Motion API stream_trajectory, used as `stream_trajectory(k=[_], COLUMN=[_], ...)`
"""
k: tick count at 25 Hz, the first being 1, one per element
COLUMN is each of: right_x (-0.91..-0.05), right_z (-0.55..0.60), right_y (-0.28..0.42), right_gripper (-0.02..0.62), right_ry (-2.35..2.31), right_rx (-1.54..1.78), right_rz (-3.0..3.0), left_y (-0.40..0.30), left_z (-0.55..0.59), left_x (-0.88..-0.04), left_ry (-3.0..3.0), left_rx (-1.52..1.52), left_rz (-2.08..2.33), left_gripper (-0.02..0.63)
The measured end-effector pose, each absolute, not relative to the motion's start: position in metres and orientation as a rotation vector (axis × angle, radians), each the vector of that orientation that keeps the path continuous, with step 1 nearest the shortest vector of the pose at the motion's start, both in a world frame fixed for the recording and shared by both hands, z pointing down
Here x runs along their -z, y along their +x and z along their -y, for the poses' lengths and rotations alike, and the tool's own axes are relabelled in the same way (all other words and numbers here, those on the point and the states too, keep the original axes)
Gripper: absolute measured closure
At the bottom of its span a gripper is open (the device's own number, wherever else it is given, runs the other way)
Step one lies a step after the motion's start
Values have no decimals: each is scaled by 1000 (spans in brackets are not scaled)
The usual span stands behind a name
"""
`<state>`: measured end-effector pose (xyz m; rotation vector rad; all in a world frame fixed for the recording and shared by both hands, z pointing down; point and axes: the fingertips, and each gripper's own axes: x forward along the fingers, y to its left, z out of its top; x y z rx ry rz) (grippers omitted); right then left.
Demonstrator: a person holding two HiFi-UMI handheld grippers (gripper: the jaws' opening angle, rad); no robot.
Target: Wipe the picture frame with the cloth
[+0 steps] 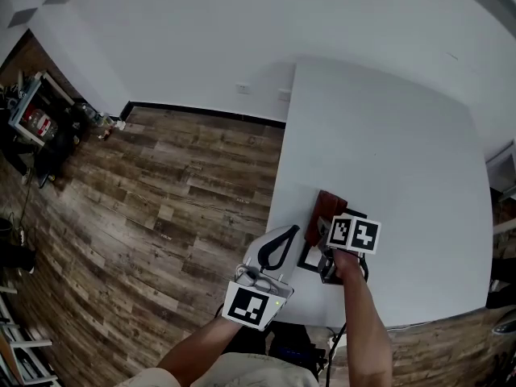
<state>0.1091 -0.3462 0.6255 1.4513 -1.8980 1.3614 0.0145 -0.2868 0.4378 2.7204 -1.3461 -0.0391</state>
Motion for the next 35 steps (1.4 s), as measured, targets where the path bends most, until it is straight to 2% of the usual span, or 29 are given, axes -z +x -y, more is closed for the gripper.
stream_trajectory(k=[16, 35], right_x=[-634, -635], right_z=[350, 322], right_y=[120, 210], right_gripper=[534, 534], right_ry=[1461, 1606], right_rx=[-1417, -1348], right_rz=[1832, 1633], left_y=[18, 45], left_z=[282, 277], left_x=[-441, -444], left_ry=[2711, 2729], left_rx=[39, 65], left_rz=[1322, 1214], left_gripper=[606, 606])
